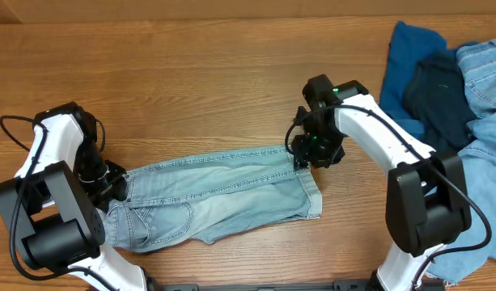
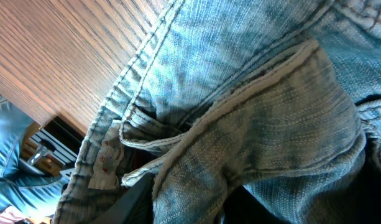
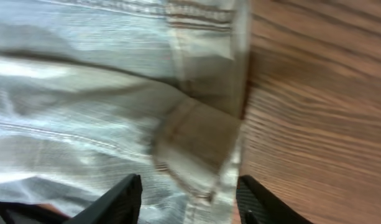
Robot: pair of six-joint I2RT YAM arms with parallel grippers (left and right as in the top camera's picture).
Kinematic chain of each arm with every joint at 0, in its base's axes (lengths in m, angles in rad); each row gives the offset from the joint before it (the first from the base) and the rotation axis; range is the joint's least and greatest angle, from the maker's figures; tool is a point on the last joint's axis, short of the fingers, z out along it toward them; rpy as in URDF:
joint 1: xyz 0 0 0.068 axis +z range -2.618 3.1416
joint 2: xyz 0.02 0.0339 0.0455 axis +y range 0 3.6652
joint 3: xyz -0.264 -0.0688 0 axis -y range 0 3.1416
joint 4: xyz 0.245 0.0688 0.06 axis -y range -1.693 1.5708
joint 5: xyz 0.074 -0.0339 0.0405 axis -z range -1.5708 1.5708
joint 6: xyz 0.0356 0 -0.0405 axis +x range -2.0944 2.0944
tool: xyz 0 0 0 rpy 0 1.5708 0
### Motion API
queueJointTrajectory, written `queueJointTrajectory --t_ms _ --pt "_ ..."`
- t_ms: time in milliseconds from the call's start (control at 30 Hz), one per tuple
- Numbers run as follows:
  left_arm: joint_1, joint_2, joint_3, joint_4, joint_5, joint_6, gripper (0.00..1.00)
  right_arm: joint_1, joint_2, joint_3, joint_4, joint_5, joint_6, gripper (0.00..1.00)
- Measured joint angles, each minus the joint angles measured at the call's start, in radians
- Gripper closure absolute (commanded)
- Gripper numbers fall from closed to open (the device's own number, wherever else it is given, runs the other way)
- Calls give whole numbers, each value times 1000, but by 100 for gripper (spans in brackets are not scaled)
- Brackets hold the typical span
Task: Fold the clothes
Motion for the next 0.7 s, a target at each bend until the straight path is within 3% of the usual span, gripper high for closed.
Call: queueJointTrajectory --t_ms 33,233,400,467,500,600,700 --pt "0 0 0 0 0 0 63 6 0 0 0 -6 -8 96" --pt "0 0 0 0 0 0 63 15 0 -2 65 -23 -4 96" --pt "0 0 0 0 0 0 63 12 0 -6 252 120 188 96" --pt "0 0 0 0 1 0 63 12 0 -6 286 171 258 92" --pt "0 0 0 0 2 0 60 11 0 -6 298 190 291 86" --pt "0 0 0 0 3 -1 45 -1 12 -6 301 232 326 68" --pt "1 0 0 0 -3 -5 36 -23 59 -7 215 259 340 64"
